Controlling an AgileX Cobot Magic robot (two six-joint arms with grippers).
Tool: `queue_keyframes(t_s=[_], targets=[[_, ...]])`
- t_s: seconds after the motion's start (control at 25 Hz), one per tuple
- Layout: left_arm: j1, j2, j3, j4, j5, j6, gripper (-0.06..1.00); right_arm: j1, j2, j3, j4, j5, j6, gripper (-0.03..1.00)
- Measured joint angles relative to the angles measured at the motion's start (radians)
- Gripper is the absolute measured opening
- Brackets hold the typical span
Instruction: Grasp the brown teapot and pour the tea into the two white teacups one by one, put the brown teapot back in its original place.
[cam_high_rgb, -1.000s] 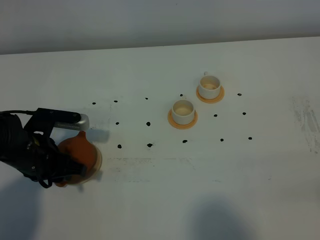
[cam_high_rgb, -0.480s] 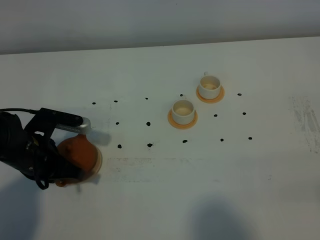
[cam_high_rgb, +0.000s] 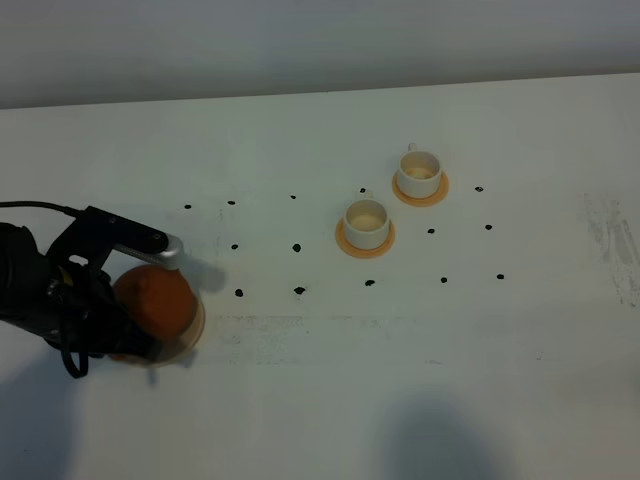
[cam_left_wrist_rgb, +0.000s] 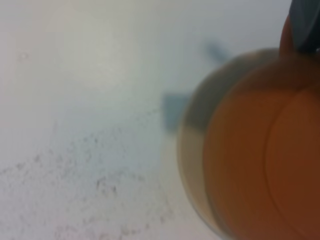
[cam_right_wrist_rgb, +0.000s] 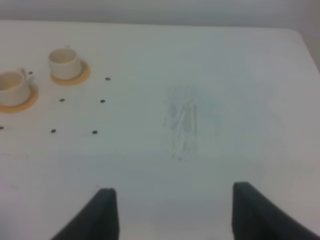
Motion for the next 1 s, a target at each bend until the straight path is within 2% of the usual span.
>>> queue_keyframes(t_s=[0.44, 0.6, 1.0], targets=[[0.0, -0.033, -0.037, 0.012, -0.021, 0.05, 0.12, 0.0, 0.0, 0.0, 0.0, 0.0, -0.001, 0.48], [-0.006, -0.025, -0.122, 0.003, -0.018, 0.08, 0.12, 0.0, 0.0, 0.0, 0.0, 0.0, 0.0, 0.48], [-0.072, 0.16, -0.423, -0.023, 0.115, 0.204, 0.12, 0.0, 0.0, 0.0, 0.0, 0.0, 0.0, 0.48]])
